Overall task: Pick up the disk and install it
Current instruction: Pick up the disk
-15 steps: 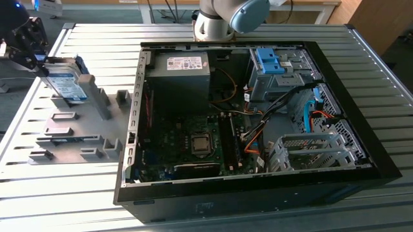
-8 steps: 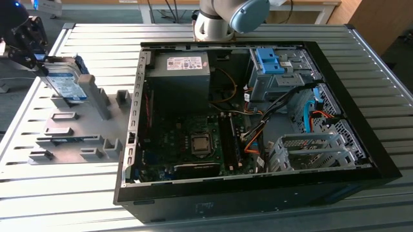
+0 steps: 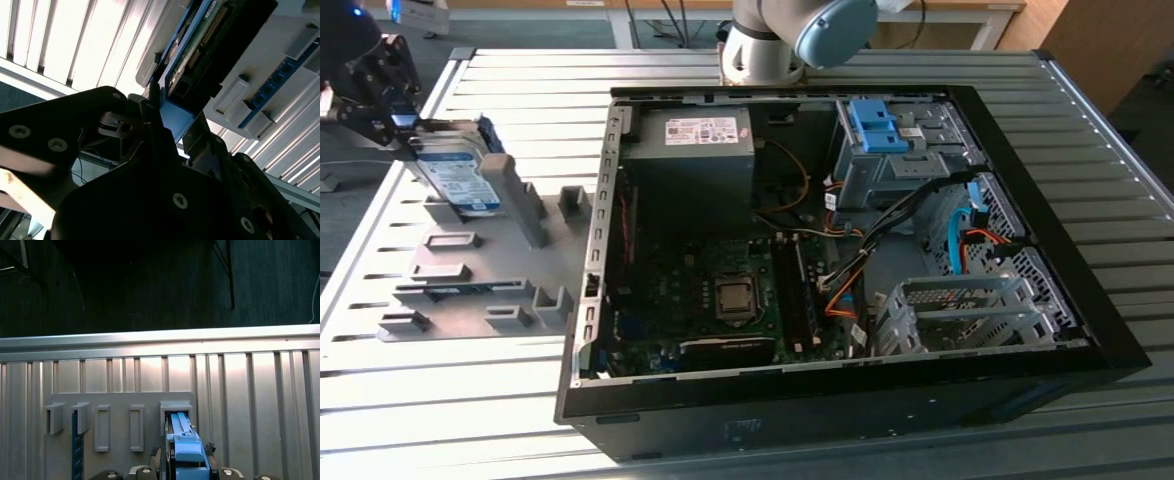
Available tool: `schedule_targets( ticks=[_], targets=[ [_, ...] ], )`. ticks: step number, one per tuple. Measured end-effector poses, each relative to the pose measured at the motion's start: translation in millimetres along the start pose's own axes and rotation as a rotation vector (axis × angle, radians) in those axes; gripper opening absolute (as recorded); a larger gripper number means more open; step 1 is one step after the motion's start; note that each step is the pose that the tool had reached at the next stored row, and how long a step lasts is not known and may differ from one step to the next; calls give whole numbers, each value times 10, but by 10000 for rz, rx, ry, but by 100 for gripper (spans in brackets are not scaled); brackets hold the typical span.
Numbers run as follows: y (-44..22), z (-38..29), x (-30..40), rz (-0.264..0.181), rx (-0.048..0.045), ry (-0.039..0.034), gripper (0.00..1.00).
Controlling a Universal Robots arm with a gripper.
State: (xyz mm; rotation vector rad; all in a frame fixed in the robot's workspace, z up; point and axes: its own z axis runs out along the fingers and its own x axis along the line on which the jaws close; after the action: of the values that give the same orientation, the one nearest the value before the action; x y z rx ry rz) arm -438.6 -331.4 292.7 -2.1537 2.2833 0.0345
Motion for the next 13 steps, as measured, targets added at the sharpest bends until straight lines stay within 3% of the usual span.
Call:
schedule_targets(
  ticks=[6,8,13],
  targets=[
    [0,8,0,0,-1,0,44],
    [0,8,0,0,-1,1,36],
    [0,10,0,0,0,0,36]
  ],
)
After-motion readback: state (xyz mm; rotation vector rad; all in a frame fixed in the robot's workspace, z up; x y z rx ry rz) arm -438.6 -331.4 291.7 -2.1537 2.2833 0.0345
